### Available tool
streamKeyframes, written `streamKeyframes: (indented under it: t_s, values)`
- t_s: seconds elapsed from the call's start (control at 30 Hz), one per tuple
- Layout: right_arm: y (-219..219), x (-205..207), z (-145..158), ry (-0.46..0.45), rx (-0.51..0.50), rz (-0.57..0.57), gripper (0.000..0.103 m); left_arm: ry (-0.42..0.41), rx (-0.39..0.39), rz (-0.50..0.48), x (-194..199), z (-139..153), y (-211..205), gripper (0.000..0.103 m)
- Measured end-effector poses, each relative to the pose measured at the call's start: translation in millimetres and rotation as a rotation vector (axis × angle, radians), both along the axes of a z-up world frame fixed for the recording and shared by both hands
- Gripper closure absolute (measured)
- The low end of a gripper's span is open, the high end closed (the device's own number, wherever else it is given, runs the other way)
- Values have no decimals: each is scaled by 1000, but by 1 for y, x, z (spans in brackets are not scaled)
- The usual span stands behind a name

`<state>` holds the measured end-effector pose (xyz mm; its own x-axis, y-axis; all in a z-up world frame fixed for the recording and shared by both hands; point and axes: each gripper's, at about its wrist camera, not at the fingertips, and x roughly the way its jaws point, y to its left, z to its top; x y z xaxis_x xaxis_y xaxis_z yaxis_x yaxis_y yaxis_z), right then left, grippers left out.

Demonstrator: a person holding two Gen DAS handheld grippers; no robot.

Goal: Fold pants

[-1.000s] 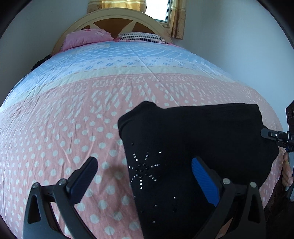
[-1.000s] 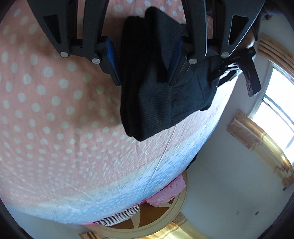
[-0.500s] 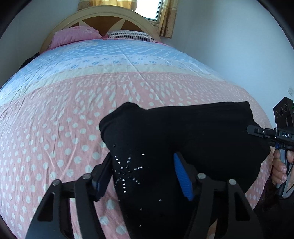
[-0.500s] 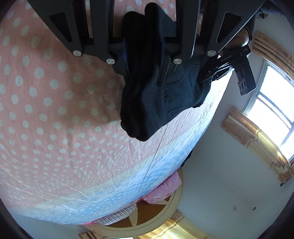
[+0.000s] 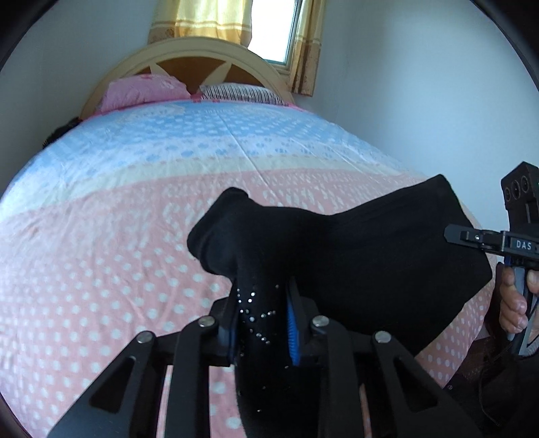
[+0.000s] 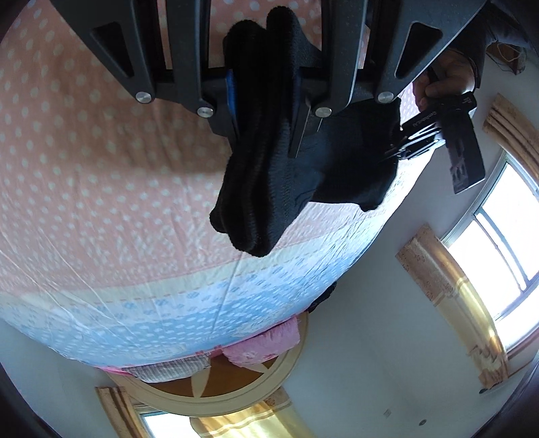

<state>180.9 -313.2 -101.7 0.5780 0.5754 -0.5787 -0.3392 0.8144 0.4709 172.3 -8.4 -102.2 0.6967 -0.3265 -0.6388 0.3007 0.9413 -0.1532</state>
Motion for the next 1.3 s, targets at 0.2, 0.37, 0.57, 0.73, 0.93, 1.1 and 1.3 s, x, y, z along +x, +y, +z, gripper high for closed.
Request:
streamKeyframes:
  t_s: [0.2,0.37,0.57,0.73,0.93,1.1,1.3]
  values:
    - [63,39,8,-6,-28,122,78,-41,31,85,-11,21,43,80]
    - [128,68,9,-8,-45,237,78,-42,73,180,-18,26,84,81]
    - [194,87,5,-9,-32,339,78,-31,105,292,-28,25,130,82]
    - [233,97,-2,8,-8,387,78,-21,134,357,-37,20,157,82]
    - [266,106,-14,38,-1,416,78,1,137,413,-43,9,183,82]
    - [278,113,-27,67,-2,413,78,25,125,432,-38,0,198,83]
    - [278,124,-41,101,1,404,78,41,127,448,-33,-8,202,89]
